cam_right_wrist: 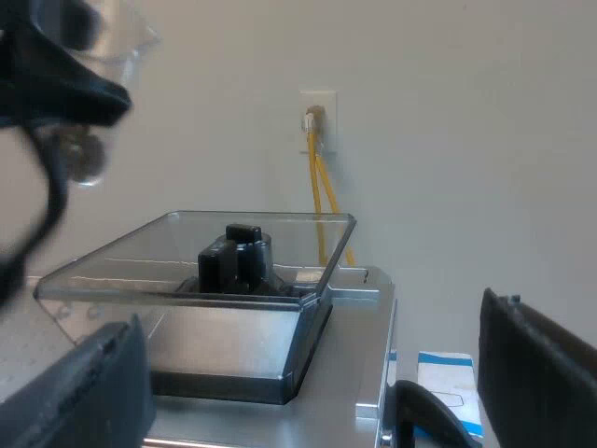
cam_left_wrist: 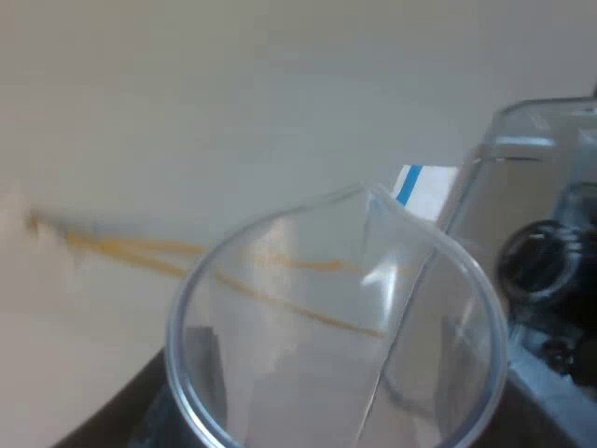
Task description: Pour the beans into the coffee machine
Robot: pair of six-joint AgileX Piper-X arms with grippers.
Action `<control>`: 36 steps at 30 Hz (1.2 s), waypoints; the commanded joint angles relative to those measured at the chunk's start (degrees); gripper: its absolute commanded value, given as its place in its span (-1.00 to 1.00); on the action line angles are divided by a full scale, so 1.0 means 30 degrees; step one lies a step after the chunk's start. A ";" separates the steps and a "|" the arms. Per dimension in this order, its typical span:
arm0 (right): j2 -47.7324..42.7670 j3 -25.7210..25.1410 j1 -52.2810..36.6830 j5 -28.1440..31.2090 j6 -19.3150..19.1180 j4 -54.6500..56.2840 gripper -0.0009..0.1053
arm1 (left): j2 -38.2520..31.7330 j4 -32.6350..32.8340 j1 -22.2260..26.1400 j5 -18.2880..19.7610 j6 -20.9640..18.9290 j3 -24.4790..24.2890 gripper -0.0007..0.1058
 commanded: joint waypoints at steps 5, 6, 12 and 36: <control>-0.0033 -0.0226 -0.0071 -0.0038 -0.0091 -0.0288 0.41 | 0.0614 -0.0071 -0.0651 -0.1287 0.6510 -0.0168 -0.98; -0.0033 -0.0226 -0.0071 -0.0038 -0.0091 -0.0288 0.41 | 0.0663 -0.0078 -0.0642 -0.1417 0.6901 -0.0168 -0.98; -0.0033 -0.0226 -0.0071 -0.0038 -0.0091 -0.0288 0.41 | 0.0749 -0.0078 -0.0642 -0.1416 1.1131 -0.0168 -0.98; -0.0033 -0.0226 -0.0071 -0.0001 -0.0091 -0.0288 0.41 | 0.0749 -0.0245 -0.0607 -0.0490 2.1662 -0.0168 -0.98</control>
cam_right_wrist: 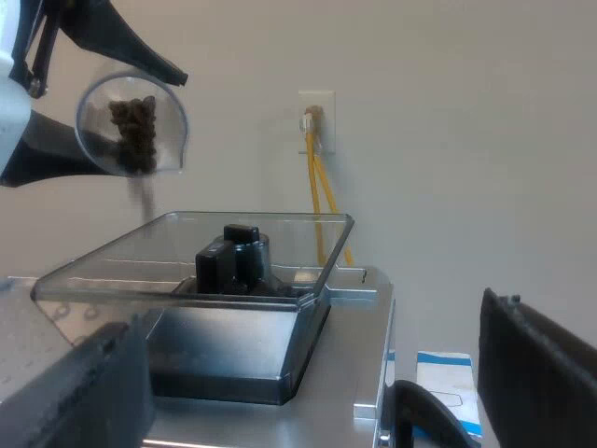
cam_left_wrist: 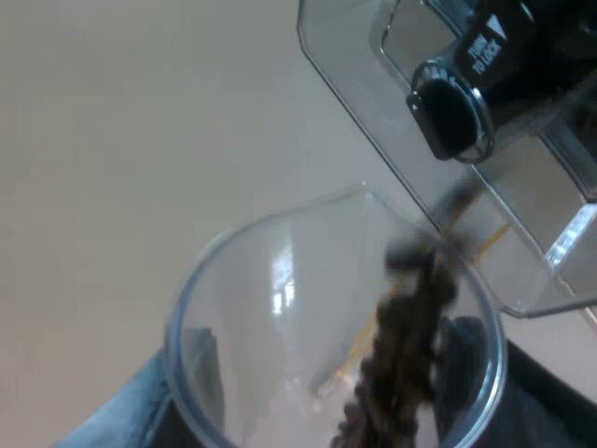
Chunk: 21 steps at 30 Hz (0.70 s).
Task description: Pour the beans into the coffee machine
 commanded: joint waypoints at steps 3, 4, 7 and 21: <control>-0.0033 -0.0226 -0.0071 -0.0001 -0.0097 -0.0288 0.41 | -0.0112 -0.0282 -0.0004 0.0094 0.1530 -0.0168 -0.98; -0.0033 -0.0226 -0.0071 -0.0001 -0.0097 -0.0288 0.41 | -0.0112 -0.0394 0.0049 0.0094 0.1859 -0.0168 -0.98; -0.0033 -0.0226 -0.0071 -0.0001 -0.0097 -0.0288 0.41 | -0.0112 -0.0574 0.0047 0.0159 0.2756 -0.0168 -0.98; -0.0033 -0.0226 -0.0071 -0.0001 -0.0097 -0.0288 0.41 | -0.0112 -0.0850 0.0047 0.1023 0.7033 -0.0168 -0.98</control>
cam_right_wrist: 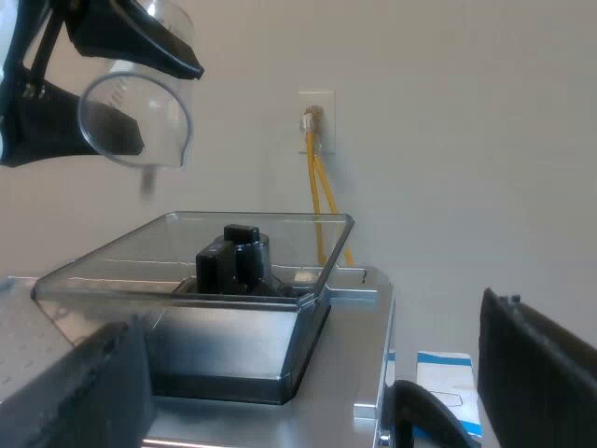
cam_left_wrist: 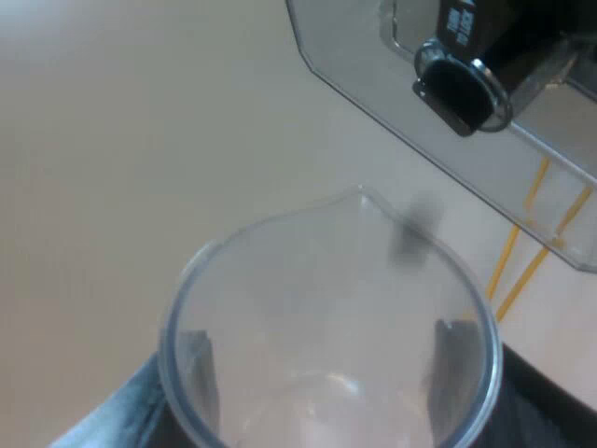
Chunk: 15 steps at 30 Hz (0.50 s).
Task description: Pour the beans into the coffee machine
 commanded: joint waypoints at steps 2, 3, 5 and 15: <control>-0.0033 -0.0226 -0.0071 -0.0001 -0.0097 -0.0288 0.41 | -0.0112 -0.0212 0.0047 0.0030 0.1319 -0.0168 -0.98; -0.0033 -0.0226 -0.0071 -0.0001 -0.0097 -0.0288 0.41 | -0.0112 -0.0212 0.0047 0.0030 0.1319 -0.0168 -0.98; -0.0033 -0.0226 -0.0071 -0.0001 -0.0097 -0.0288 0.41 | -0.0112 -0.0212 0.0047 0.0030 0.1319 -0.0168 -0.98; -0.0033 -0.0226 -0.0071 -0.1781 -0.0142 -0.0288 0.41 | -0.0185 0.0282 -0.0246 -0.0770 -0.7614 -0.0168 -0.98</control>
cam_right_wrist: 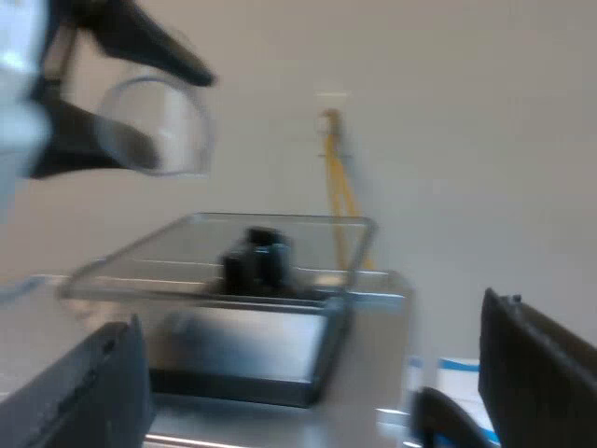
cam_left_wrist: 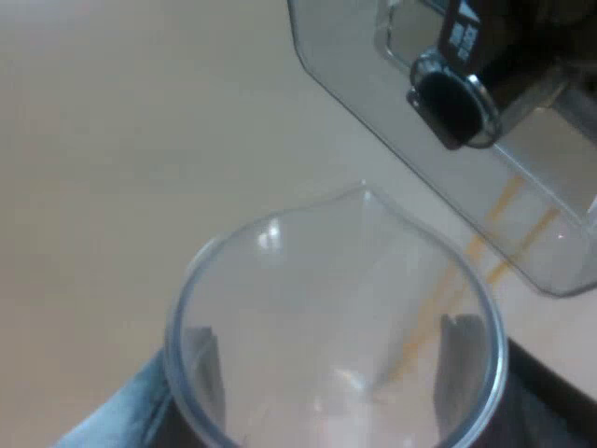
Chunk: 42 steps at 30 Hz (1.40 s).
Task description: Pour the beans into the coffee machine
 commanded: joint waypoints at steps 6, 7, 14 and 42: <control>-0.0033 -0.0338 -0.0071 -0.2959 0.0411 -0.0288 0.41 | -0.0604 0.0093 -0.1121 -0.3349 -1.5487 -0.0168 -0.98; -0.0033 -0.0485 -0.0071 -0.2959 0.0931 -0.0288 0.41 | -0.0653 0.0156 -0.1158 -0.3349 -1.6049 -0.0168 -0.98; -0.0033 -0.2210 -0.0071 -0.5342 0.1163 0.2001 0.41 | -0.2533 0.2329 -0.1028 -0.2698 -2.4633 -0.0168 -0.98; 0.2193 -0.4847 0.4308 -0.8335 0.2923 0.7601 0.41 | -1.0300 0.9960 0.9074 0.6494 -3.2849 0.2405 -0.98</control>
